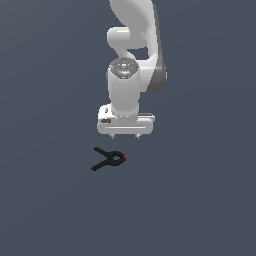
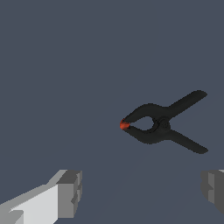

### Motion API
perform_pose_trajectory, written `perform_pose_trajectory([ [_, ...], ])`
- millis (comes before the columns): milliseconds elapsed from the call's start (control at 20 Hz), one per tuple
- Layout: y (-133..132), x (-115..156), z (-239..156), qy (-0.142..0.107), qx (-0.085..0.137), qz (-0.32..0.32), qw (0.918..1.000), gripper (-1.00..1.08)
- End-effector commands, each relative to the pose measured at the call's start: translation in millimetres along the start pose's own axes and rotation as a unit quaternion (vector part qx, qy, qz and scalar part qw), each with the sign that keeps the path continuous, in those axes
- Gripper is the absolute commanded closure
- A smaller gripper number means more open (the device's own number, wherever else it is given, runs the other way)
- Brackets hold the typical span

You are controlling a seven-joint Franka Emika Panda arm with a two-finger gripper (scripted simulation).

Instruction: Pick up the object and move it to a goal position.

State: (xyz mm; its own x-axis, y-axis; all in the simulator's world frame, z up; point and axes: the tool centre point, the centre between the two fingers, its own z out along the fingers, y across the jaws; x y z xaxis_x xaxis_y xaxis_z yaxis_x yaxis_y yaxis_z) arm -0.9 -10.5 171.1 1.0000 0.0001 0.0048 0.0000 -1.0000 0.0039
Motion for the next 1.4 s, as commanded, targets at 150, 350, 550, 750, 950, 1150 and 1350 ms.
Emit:
perform_pose_trajectory([
  [150, -1, -1, -2, 0.0, 0.001, -0.002, 1.0, -0.92],
  [350, -6, -3, -8, 0.001, 0.006, -0.013, 0.9999, -0.92],
  [550, -8, -3, -10, 0.001, 0.007, -0.019, 0.9998, -0.92],
  [750, -7, -3, -9, 0.001, 0.007, -0.013, 0.9999, -0.92],
  [950, -5, -2, -6, 0.0, 0.008, 0.006, 1.0, -0.92],
  [1150, -3, 0, -2, -0.001, 0.009, 0.038, 0.9992, -0.92],
  [1350, 2, 2, 5, -0.002, 0.011, 0.082, 0.9966, -0.92],
])
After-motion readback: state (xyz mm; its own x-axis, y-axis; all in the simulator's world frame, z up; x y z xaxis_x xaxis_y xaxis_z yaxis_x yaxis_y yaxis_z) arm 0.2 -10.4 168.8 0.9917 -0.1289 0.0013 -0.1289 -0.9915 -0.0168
